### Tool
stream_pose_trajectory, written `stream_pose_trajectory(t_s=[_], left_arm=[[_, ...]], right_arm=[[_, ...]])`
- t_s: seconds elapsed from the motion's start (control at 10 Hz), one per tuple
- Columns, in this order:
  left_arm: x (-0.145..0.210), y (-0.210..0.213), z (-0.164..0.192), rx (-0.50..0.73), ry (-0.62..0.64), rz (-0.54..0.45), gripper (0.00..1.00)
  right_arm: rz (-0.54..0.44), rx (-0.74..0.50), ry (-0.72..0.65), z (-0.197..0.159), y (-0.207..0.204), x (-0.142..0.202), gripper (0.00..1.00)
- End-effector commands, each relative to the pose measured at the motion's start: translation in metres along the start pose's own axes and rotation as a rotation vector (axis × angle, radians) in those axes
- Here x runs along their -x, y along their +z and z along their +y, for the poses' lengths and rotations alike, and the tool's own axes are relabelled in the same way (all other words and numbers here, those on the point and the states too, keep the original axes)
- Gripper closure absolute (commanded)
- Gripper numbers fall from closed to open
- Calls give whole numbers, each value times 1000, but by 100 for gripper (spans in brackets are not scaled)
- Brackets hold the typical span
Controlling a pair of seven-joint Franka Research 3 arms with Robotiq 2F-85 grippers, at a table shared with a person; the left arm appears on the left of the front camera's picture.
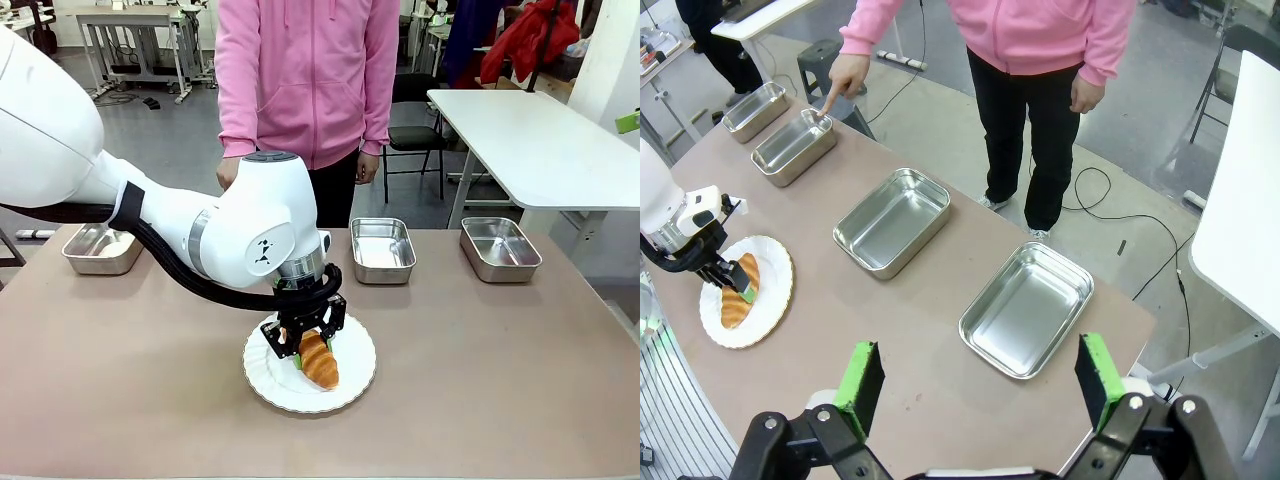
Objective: Place the bread in the container.
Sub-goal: Place the Butter Roll into the Airtight Container indicated by the human.
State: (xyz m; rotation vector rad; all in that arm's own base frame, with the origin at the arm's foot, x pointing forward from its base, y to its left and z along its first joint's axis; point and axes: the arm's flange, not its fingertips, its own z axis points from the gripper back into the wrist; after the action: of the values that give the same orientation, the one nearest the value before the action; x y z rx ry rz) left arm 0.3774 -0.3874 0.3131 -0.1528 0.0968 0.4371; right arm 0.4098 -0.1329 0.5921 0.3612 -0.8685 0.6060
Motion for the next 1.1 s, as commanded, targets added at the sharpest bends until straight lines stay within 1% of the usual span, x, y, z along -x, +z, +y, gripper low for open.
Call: stream_pose_trajectory(t_s=[0.0, 0.3, 0.4, 0.5, 0.7, 0.8, 0.9, 1.0], left_arm=[[1, -2, 1, -4, -1, 3, 45], [0, 0, 0, 0, 0, 0, 45], [-8, 18, 4, 16, -65, -88, 45], [-21, 47, 10, 36, -75, -140, 45], [-49, 95, 23, 82, -130, -87, 45], [-62, 122, 26, 96, -178, -91, 45], [-83, 149, 32, 72, -250, -86, 45], [-106, 170, 42, 64, -325, -58, 45]], right_arm=[[-25, -12, 19, -2, -1, 1, 0], [-25, -12, 19, -2, -1, 1, 0], [-25, -12, 19, -2, -1, 1, 0], [-25, -12, 19, -2, -1, 1, 0], [-25, -12, 19, -2, -1, 1, 0], [-25, -12, 19, -2, -1, 1, 0], [-25, -12, 19, -2, -1, 1, 0], [-25, -12, 19, -2, -1, 1, 0]])
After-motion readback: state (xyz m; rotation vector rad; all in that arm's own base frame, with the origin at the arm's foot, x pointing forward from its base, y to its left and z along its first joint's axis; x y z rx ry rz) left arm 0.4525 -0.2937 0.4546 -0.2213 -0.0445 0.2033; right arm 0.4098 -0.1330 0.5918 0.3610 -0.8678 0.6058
